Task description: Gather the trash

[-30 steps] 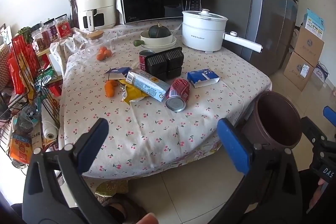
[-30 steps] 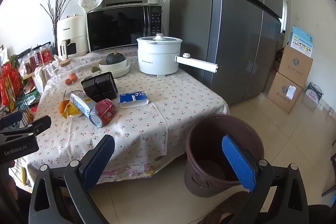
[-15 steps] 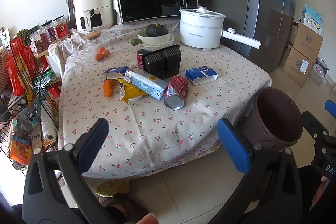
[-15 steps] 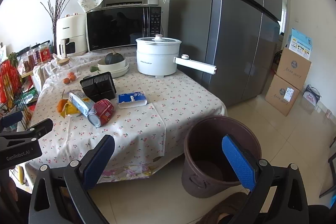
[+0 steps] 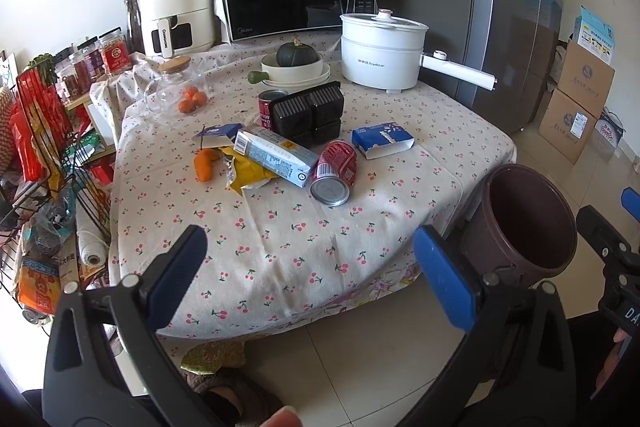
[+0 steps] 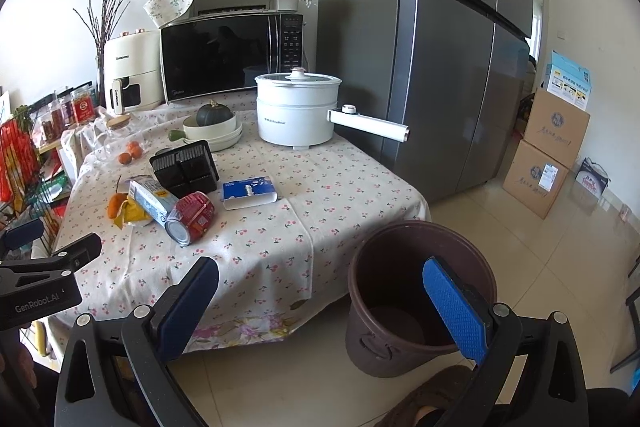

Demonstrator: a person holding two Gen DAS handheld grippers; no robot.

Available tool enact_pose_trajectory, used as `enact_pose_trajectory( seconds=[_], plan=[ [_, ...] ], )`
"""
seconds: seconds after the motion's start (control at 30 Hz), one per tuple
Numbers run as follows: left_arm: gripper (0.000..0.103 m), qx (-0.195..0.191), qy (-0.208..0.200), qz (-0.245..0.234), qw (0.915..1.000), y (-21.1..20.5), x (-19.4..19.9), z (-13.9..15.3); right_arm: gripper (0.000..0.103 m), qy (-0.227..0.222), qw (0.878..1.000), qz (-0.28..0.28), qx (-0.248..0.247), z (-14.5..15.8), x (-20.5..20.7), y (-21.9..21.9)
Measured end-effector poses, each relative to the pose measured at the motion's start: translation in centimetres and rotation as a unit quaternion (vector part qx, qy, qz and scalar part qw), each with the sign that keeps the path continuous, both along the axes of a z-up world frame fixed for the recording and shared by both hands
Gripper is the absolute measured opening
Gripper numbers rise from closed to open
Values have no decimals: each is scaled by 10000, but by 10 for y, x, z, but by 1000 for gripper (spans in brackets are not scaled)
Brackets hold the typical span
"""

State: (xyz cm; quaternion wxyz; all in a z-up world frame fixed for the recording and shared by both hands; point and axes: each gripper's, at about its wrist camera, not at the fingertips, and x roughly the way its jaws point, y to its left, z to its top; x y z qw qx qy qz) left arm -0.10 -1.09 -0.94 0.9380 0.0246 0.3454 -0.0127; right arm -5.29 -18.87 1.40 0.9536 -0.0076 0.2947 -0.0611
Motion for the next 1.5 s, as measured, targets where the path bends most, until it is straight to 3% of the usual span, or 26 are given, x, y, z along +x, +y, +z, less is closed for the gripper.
enact_pose_trajectory(
  seconds=[1.5],
  plan=[
    [103, 15, 190, 161, 9997, 7, 14, 0, 103, 141, 9998, 57, 132, 7, 4, -1]
  ],
)
